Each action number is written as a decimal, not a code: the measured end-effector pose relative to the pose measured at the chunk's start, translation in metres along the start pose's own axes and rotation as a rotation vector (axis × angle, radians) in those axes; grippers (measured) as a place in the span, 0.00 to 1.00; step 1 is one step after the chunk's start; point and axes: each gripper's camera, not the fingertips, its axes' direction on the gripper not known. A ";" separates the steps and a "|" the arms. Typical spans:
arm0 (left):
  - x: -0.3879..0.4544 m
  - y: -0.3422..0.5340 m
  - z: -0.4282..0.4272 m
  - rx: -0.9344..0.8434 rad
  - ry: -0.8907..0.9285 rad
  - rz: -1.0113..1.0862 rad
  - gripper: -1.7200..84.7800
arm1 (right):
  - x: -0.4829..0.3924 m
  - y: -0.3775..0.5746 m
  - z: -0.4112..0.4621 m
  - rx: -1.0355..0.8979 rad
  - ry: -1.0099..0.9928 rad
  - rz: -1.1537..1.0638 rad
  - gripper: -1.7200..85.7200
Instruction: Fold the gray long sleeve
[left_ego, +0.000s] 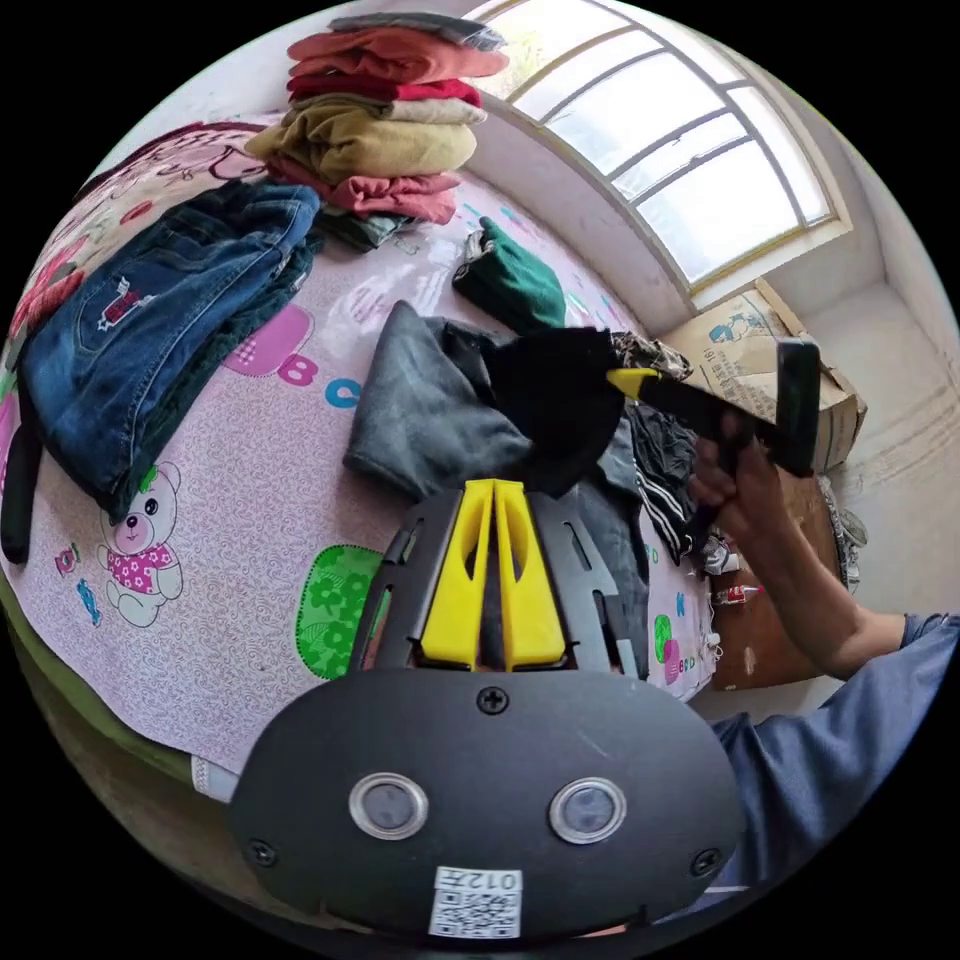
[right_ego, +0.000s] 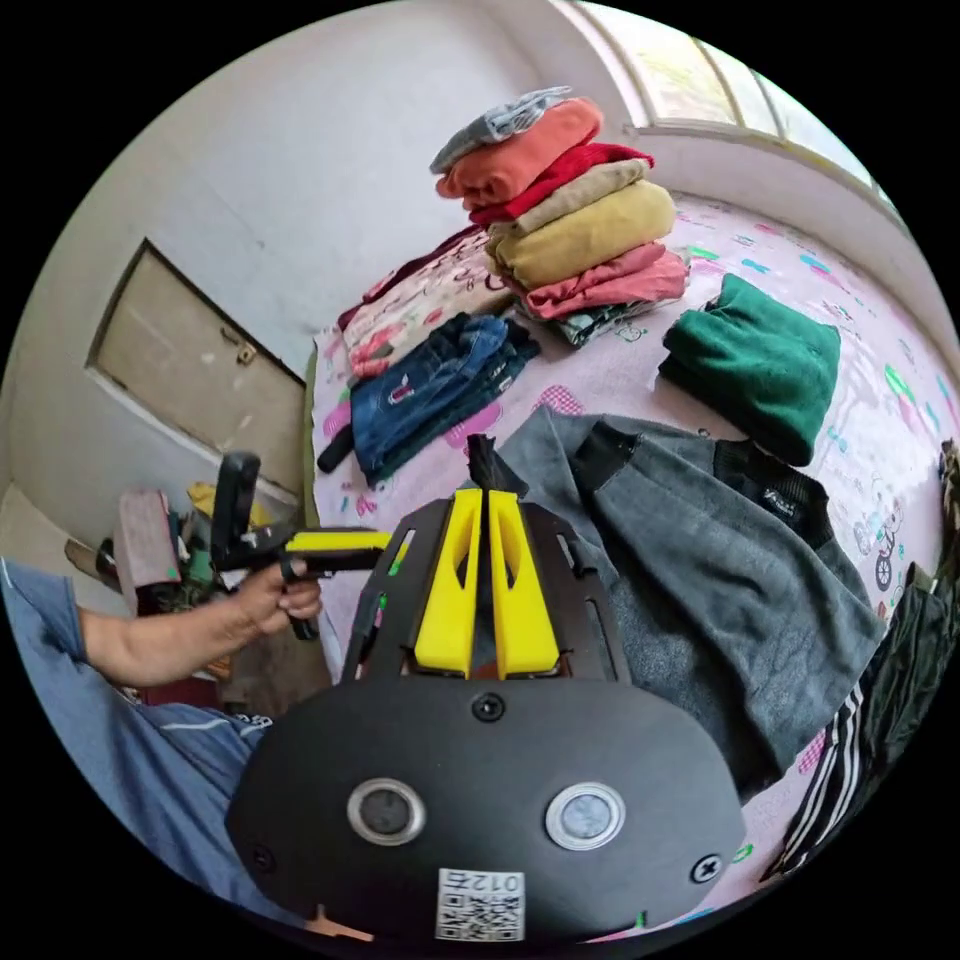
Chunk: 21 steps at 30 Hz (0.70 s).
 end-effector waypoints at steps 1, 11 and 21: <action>0.007 0.002 0.001 0.014 0.005 0.023 0.03 | 0.006 -0.009 -0.011 0.022 -0.020 0.008 0.03; 0.083 -0.022 0.104 0.002 -0.054 0.088 0.02 | 0.094 -0.092 -0.160 0.284 -0.221 0.119 0.03; 0.125 -0.045 0.178 -0.032 -0.214 0.225 0.02 | 0.226 -0.029 -0.295 0.487 -0.220 0.273 0.03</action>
